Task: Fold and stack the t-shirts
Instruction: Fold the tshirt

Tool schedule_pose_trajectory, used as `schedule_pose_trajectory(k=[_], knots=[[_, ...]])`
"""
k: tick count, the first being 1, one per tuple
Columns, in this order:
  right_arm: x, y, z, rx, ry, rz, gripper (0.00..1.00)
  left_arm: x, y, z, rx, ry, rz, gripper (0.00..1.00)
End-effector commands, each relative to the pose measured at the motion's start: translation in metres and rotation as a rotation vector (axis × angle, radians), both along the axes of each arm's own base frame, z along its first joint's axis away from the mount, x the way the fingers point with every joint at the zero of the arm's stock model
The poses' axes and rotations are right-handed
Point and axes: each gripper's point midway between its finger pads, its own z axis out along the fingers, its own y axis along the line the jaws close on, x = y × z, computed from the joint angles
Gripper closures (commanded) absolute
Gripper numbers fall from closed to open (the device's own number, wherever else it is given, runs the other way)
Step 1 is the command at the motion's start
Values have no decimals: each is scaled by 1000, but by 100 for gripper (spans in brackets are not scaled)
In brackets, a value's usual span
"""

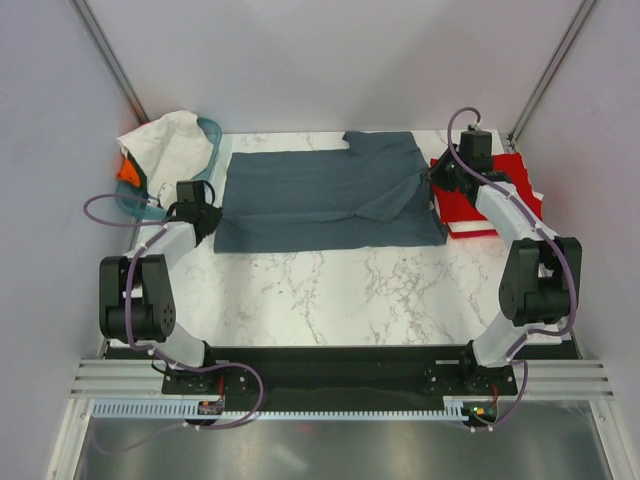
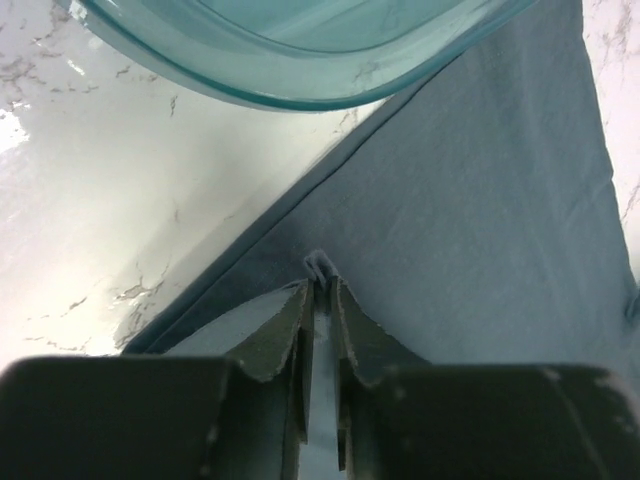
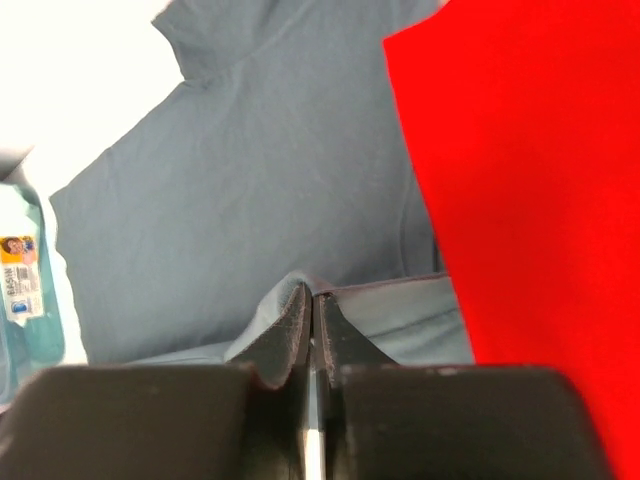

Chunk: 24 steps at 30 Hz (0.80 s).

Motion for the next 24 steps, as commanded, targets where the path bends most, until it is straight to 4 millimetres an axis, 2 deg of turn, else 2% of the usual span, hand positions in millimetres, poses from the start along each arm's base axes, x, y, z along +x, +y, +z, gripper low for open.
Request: schedule_pose_trajectory(k=[1,2,3,4,6,8,9,10,11,12,13,14,15,16,17,18,19,20,21,22,24], knots=[[21,-1,24,-29,-77,-36,79,28,5,26,3,-111,50,80],[21,-1,26,-36,-82,-38,45,29,4,26,4,-111,38,71],[20,0,28,-42,-88,-36,33,29,2,27,4,-110,27,50],[19,1,31,-48,-95,-36,31,28,2,31,7,-115,22,42],[11,2,38,-61,-110,-34,32,23,2,35,11,-124,21,29],[5,1,42,-65,-122,-41,32,15,3,45,19,-142,18,24],[-3,1,36,-67,-112,-43,33,11,3,50,23,-147,19,20],[-10,1,49,-59,-149,-50,34,5,3,59,27,-162,16,19],[-16,1,51,-53,-159,-54,35,-1,4,61,35,-155,11,19],[-32,-1,48,-53,-163,-73,37,-6,2,63,31,-159,5,19],[-37,1,49,-19,-179,-91,38,-15,1,55,25,-144,2,20],[-44,-4,46,-12,-187,-122,39,-21,-1,64,12,-173,7,21],[-63,-6,32,1,-178,-143,40,-27,-4,62,-4,-175,5,22],[-68,-8,31,18,-200,-162,41,-39,-4,48,-14,-149,12,24],[-75,-8,25,51,-196,-190,44,-45,-5,50,-30,-165,26,25],[-92,-7,4,55,-162,-198,44,-51,-4,46,-35,-159,34,26],[-95,-13,0,51,-171,-233,44,-61,-6,31,-43,-131,37,27],[-101,-14,-8,68,-159,-260,45,-65,-6,27,-56,-128,51,27],[-113,-18,-27,59,-130,-281,44,-68,-6,27,-63,-142,57,27],[-116,-23,-33,57,-128,-313,44,-76,-6,14,-70,-120,70,27],[-129,-28,-56,64,-85,-359,45,-78,-6,13,-96,-159,94,27]])
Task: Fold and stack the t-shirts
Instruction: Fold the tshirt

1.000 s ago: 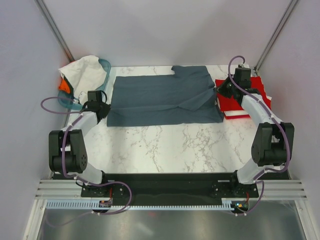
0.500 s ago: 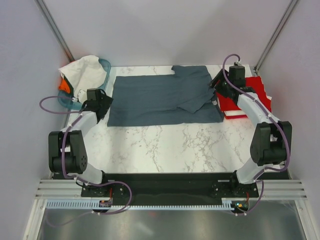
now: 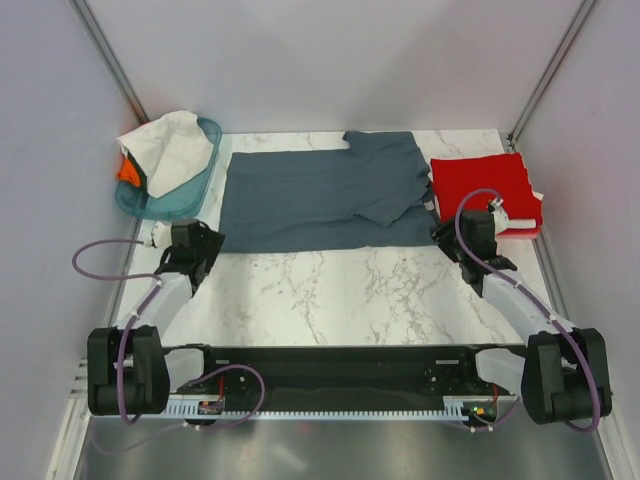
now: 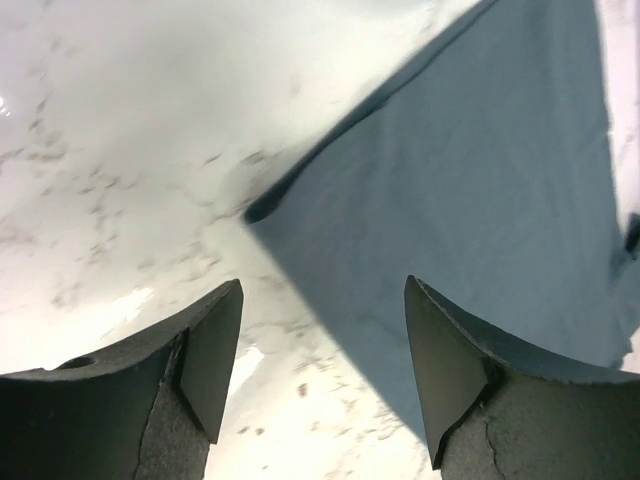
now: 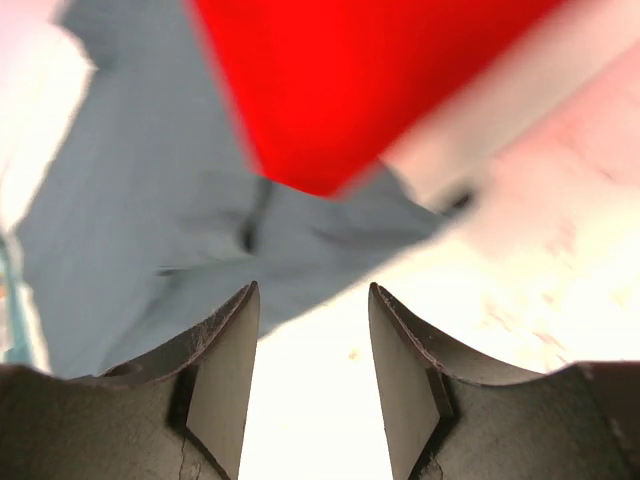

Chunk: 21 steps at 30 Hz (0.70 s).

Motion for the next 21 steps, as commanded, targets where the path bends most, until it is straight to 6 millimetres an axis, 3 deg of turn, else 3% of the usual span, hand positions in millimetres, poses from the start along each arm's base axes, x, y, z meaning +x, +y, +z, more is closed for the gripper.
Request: schedule_pose_trajectory(k=[1,9,12,21], knots=[[-5,-13,-17,41,-21,-130,45,-10,0,-10,-63,-47,70,28],[-17,-16,-71,176,34,-268,48,-14,-1,-36,-116,-48,112,29],[-10,-20,-75,214,4,-332,48,-12,-2,-46,-129,-28,125,30],[9,-36,-87,182,-15,-440,51,-10,3,-53,-131,-20,166,31]])
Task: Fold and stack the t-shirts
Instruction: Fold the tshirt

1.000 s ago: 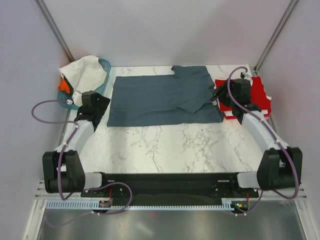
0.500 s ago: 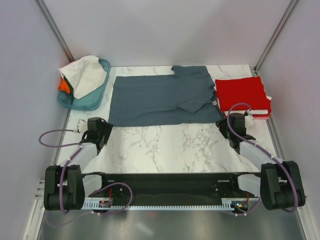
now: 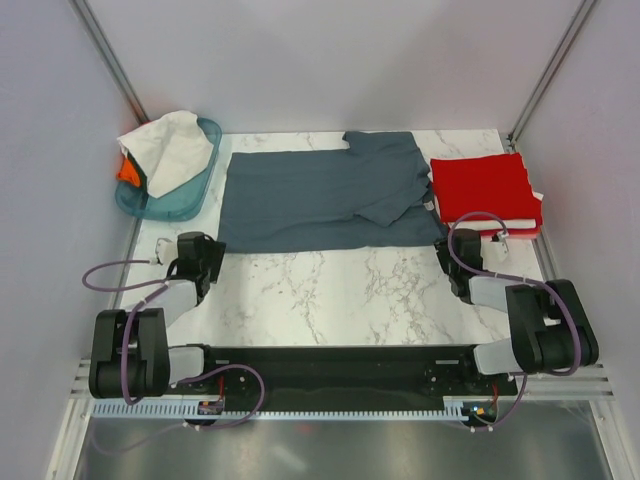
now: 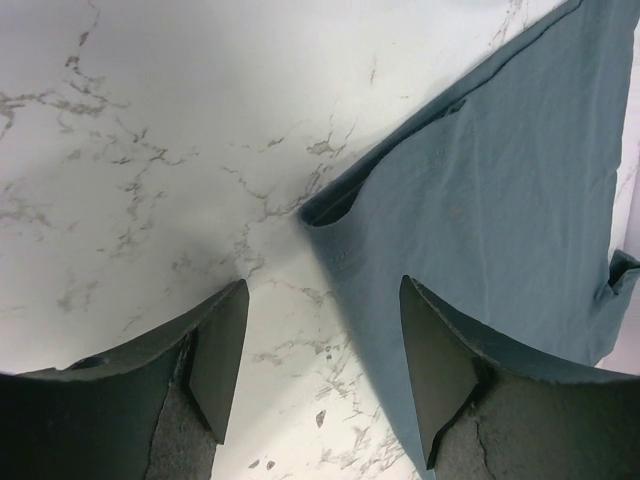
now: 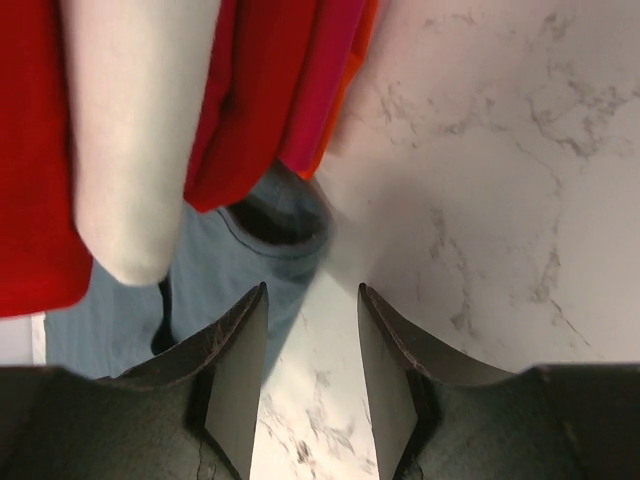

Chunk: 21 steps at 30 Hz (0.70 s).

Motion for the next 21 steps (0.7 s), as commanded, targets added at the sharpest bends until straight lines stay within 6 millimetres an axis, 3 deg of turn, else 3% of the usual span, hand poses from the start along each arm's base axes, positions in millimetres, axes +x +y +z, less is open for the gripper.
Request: schedule_pose_trajectory(k=[1,6,9,12,21], knots=[[20,-9,7,-14,-50,-76,51,6,7,2,-10,-24,68,31],[25,-10,-6,-11,-20,-94,60,4,8,0,-12,-16,76,31],[28,-8,-11,-17,-9,-87,75,4,9,-2,-6,-10,82,31],[27,-10,-10,-32,-4,-84,98,3,11,-5,-1,1,88,31],[21,-13,2,-60,-17,-81,100,10,10,-10,-9,6,88,38]])
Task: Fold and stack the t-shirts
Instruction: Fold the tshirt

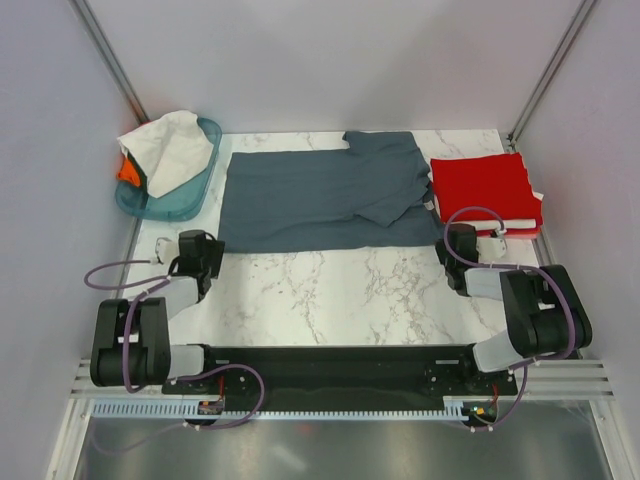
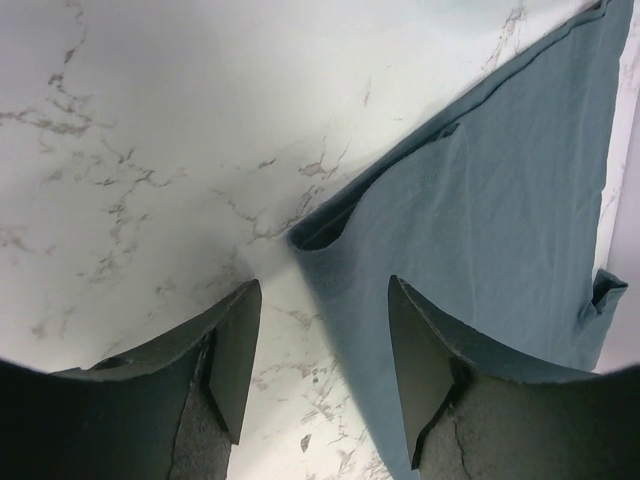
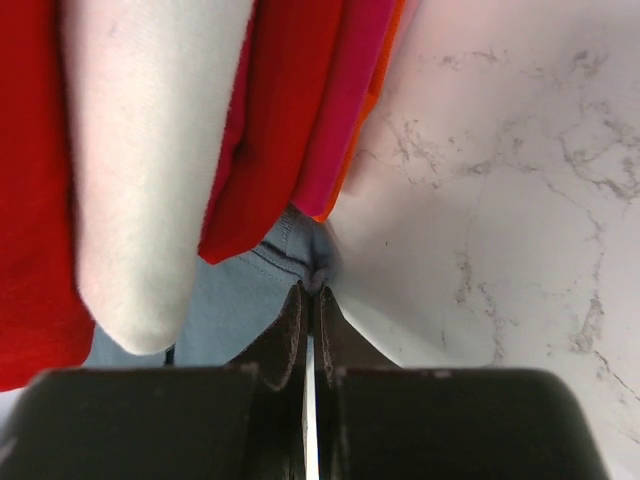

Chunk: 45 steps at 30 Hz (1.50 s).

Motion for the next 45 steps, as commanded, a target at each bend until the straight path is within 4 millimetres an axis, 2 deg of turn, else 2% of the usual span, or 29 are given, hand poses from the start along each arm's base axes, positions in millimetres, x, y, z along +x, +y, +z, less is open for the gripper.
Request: schedule_pose_trajectory(k=[1,4,7,9,11,17,19,20,22,23,24,25,26,28,29,32,33,35,36,41,45], knots=[[-1,-5,9,-32,-13,-11,100,4,6,-9,1,28,47,39],[0,-5,10,-33,-16,-7,100,9,4,-16,-8,53,36,41],[-1,-4,13,-31,-22,-1,100,14,3,-18,-1,68,20,55],[-1,-4,14,-33,-24,0,100,13,6,-19,2,75,38,81],[-1,-3,17,-32,-28,4,100,12,8,-14,12,58,41,97],[-4,-1,25,-24,-24,3,100,8,19,-5,47,84,71,98],[-7,0,26,-27,-5,6,100,12,24,5,56,75,79,98],[-3,2,39,-23,-32,9,100,13,25,10,57,67,76,98],[-3,4,49,-21,-34,10,100,20,30,29,66,44,81,98],[3,5,68,-17,-73,12,100,18,31,33,69,57,76,98],[1,5,73,-21,-65,16,100,20,33,49,78,42,77,98],[3,6,83,-21,-84,21,100,20,35,56,91,40,73,98],[5,6,103,-20,-127,18,100,19,38,63,103,35,81,98],[-2,3,113,-28,-125,12,100,16,39,81,119,9,78,98],[-4,1,125,-30,-154,4,100,13,39,84,122,6,75,98],[-22,-1,114,-46,-79,12,100,-2,34,76,109,34,53,98],[-31,0,105,-46,-34,27,100,-12,32,61,104,72,48,98],[-45,1,87,-43,13,42,100,-23,32,51,98,96,59,98],[-50,5,81,-29,26,62,100,-33,31,38,94,128,57,98],[-80,10,50,5,67,99,100,-50,25,18,68,169,43,98],[-94,12,41,18,64,113,100,-59,23,8,60,188,45,98]])
